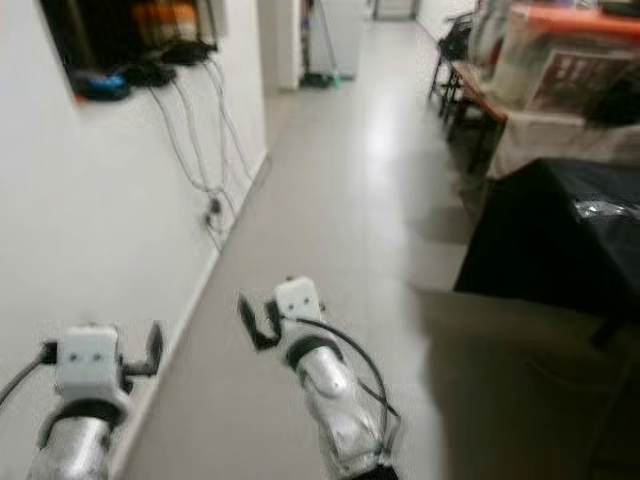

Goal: Building children table

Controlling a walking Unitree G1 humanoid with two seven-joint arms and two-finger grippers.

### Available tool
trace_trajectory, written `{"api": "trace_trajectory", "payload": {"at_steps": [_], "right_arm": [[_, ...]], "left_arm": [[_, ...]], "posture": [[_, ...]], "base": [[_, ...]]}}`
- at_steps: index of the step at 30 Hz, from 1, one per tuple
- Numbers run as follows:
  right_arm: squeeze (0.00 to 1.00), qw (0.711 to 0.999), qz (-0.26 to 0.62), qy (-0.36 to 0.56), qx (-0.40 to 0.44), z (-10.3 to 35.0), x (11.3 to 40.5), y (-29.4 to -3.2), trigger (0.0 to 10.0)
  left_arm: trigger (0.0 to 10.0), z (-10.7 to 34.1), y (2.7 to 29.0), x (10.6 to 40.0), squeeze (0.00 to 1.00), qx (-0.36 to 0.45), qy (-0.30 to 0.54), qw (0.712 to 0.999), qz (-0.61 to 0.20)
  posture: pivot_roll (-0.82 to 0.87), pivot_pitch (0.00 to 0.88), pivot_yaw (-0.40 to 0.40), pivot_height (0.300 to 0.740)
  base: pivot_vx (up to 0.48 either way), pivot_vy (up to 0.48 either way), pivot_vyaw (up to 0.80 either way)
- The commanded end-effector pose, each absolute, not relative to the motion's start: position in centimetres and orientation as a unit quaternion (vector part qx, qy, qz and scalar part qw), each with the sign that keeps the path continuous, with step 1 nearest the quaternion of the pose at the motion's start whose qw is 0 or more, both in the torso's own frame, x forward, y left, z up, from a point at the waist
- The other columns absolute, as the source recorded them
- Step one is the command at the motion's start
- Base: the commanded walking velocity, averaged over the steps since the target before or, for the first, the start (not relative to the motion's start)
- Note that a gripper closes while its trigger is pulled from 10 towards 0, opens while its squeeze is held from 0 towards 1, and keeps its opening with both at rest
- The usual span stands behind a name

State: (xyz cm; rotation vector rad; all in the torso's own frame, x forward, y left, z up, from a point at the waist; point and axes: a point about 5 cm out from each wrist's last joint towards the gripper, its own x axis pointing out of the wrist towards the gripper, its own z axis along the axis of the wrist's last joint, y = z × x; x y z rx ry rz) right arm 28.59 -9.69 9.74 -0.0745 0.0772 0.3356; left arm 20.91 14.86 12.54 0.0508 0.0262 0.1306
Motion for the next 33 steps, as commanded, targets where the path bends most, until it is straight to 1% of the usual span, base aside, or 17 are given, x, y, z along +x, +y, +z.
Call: {"api": "trace_trajectory", "payload": {"at_steps": [1,12,33], "right_arm": [[0.0,0.981,0.194,0.021,-0.025,10.66,28.7,-7.79,10.0],[0.0,0.981,0.191,0.021,-0.025,10.63,28.71,-7.74,10.0],[0.0,0.982,0.185,0.026,-0.023,10.4,28.68,-7.95,10.0]], "left_arm": [[10.0,12.49,15.65,20.77,0.0,0.033,0.014,0.996,0.082],[10.0,12.47,15.75,20.78,0.0,0.033,0.014,0.996,0.081],[10.0,12.18,15.54,20.66,0.0,0.032,0.017,0.997,0.074]], "posture": [[-0.01,0.0,-0.001,0.74],[-0.01,0.0,0.011,0.74],[-0.02,0.0,0.01,0.74]], "base": [[0.48,0.0,0.0],[0.48,0.0,0.0],[0.48,0.0,0.0]]}}
